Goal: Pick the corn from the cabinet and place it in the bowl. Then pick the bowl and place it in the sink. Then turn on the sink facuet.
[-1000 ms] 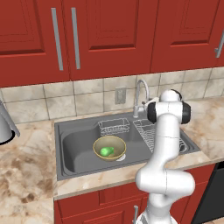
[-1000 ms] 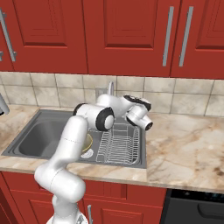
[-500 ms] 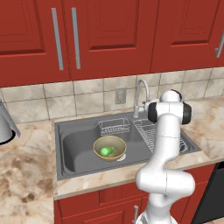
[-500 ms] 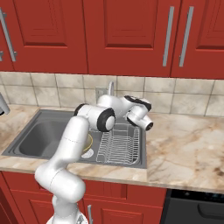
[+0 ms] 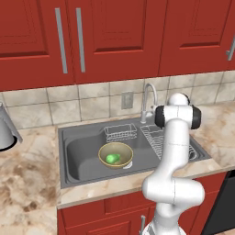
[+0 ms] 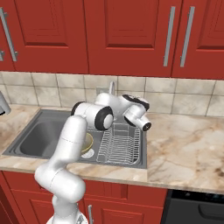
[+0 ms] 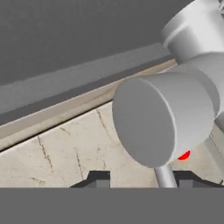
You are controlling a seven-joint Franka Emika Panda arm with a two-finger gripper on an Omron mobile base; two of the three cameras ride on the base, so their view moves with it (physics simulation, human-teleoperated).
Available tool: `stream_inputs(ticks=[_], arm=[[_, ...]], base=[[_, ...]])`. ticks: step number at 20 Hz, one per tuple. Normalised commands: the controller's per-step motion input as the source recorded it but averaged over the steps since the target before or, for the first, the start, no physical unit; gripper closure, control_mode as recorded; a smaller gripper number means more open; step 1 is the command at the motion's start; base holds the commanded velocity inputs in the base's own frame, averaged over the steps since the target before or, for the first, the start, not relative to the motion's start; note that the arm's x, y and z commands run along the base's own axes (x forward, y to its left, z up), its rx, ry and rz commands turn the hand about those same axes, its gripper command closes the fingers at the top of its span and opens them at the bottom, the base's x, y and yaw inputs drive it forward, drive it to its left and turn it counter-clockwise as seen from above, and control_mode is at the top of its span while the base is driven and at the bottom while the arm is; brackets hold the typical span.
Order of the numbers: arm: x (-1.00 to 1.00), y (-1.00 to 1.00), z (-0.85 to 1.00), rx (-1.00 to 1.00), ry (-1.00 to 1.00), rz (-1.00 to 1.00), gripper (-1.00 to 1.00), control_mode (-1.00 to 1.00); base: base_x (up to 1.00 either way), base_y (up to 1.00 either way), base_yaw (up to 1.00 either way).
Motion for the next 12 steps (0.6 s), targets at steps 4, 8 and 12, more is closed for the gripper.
stream_inputs(ticks=[4,8,12], arm=[[0.00,-0.98,0.01,0.23,0.29,-0.17,1.00,-1.00],[0.00,-1.00,0.00,0.23,0.27,-0.14,1.00,-1.00],[0.00,-1.00,0.00,0.23,0.23,-0.13,1.00,-1.00]], base=[[0.00,0.00,0.00],[0.00,0.00,0.00],[0.00,0.00,0.00]])
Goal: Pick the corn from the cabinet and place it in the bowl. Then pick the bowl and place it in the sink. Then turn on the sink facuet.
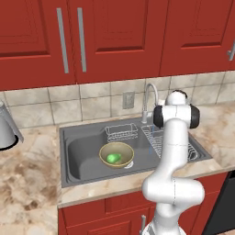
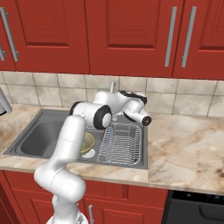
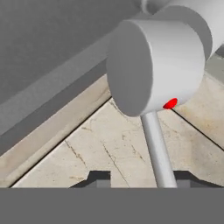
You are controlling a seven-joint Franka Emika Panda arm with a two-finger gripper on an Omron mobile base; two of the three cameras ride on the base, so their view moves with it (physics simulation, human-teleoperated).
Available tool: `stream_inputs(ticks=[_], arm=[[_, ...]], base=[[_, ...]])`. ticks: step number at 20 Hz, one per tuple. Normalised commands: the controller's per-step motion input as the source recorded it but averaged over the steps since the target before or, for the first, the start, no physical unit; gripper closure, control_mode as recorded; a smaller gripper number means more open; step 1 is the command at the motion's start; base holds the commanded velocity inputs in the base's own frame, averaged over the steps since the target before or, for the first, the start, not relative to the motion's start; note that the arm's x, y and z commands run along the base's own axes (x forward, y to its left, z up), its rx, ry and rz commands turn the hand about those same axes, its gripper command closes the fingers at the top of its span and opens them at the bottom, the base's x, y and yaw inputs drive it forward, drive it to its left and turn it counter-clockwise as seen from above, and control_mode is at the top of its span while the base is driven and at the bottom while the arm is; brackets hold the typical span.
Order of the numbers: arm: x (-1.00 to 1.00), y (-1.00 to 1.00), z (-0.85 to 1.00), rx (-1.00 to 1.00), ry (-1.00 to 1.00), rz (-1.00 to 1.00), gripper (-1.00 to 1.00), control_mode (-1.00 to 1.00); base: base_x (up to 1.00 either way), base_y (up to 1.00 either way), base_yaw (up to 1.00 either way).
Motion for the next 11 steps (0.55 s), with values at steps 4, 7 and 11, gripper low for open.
stream_inputs(ticks=[4,7,11], arm=[[0.00,-0.95,0.00,0.20,0.19,-0.11,1.00,-1.00],[-0.01,-0.87,-0.01,0.18,0.14,-0.09,1.00,-1.00],[-0.12,-0.75,-0.07,0.15,0.09,-0.06,1.00,-1.00]], base=[[0.00,0.00,0.00],[0.00,0.00,0.00],[0.00,0.00,0.00]])
